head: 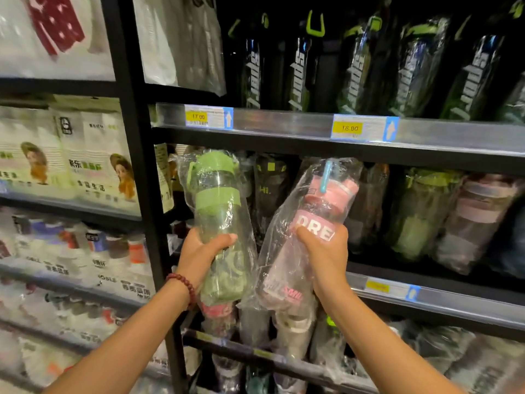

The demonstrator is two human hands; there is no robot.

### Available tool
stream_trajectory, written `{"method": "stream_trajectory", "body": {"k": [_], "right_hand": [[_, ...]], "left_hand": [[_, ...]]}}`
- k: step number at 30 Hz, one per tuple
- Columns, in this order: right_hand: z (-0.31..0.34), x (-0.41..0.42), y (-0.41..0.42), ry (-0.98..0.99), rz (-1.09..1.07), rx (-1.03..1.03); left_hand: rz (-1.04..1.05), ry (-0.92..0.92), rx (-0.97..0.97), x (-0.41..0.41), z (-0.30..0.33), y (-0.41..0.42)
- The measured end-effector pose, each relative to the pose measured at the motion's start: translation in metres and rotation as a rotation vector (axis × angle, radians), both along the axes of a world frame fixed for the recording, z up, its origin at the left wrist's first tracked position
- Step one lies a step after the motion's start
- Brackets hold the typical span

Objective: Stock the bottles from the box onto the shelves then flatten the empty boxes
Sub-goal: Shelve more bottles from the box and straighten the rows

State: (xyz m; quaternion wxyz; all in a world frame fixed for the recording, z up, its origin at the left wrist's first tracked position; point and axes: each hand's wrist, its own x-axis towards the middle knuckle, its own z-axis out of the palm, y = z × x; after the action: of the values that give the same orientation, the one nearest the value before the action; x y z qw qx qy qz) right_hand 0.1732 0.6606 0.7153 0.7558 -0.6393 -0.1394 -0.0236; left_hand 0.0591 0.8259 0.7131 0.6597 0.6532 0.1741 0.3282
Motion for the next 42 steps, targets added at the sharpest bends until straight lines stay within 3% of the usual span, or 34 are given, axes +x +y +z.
{"method": "stream_trajectory", "body": {"k": [9,21,35,42], "right_hand": [[0.010,0.026,0.020,-0.043,-0.296,0.009],[0.007,0.040,0.038,-0.003,-0.334,0.243],[-0.008,0.050,0.081,0.037,-0.275,0.520],[-0.024,0.051,0.095,-0.100,-0.252,0.318]], "left_hand": [[-0.018,-0.196,-0.185,0.066,-0.010,0.034],[-0.035,-0.257,-0.329,0.110,-0.025,0.057],[-0.100,-0.236,-0.117,0.109,-0.033,0.096],[-0.056,-0.101,0.036,0.104,-0.039,0.116]]}}
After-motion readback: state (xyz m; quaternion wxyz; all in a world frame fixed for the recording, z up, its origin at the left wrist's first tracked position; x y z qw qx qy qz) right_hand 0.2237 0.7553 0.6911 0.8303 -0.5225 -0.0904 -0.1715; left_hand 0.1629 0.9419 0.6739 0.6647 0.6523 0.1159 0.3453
